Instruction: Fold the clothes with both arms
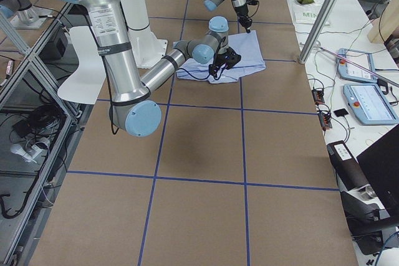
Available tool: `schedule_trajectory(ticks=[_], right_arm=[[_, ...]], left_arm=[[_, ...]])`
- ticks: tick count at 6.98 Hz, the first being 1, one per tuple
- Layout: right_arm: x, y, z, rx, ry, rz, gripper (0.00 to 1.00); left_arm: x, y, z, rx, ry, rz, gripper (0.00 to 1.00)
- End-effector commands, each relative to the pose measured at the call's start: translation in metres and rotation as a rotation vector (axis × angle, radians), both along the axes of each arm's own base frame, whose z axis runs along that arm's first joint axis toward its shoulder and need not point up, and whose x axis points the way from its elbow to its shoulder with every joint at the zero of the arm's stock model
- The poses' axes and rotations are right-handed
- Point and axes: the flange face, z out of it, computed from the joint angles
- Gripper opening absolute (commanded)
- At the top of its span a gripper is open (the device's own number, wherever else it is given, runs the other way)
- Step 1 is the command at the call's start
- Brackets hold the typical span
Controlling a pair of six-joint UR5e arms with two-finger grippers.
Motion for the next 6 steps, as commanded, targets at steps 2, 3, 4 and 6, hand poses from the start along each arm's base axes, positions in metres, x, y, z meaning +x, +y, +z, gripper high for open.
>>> schedule_trajectory(ticks=[2, 3, 4, 6], right_arm=[[-0.057, 0.023, -0.044, 0.138, 0.013, 0.016, 1.0], [-0.076, 0.035, -0.049, 0.164, 0.021, -0.009, 1.0], [-0.107, 0.05, -0.069, 0.217, 0.024, -0.04, 1.0], [-0.15, 0.076, -0.078, 0.35, 0.067, -0.14, 1.0]], left_arm=[[-0.004, -0.028, -0.002, 0.086, -0.008, 0.008, 0.5], [-0.023, -0.005, 0.007, 0.096, 0.014, 0.03, 0.5], [-0.047, 0.023, 0.011, 0.096, 0.053, 0.091, 0.5], [-0.09, 0.051, 0.025, 0.11, 0.072, 0.105, 0.5]])
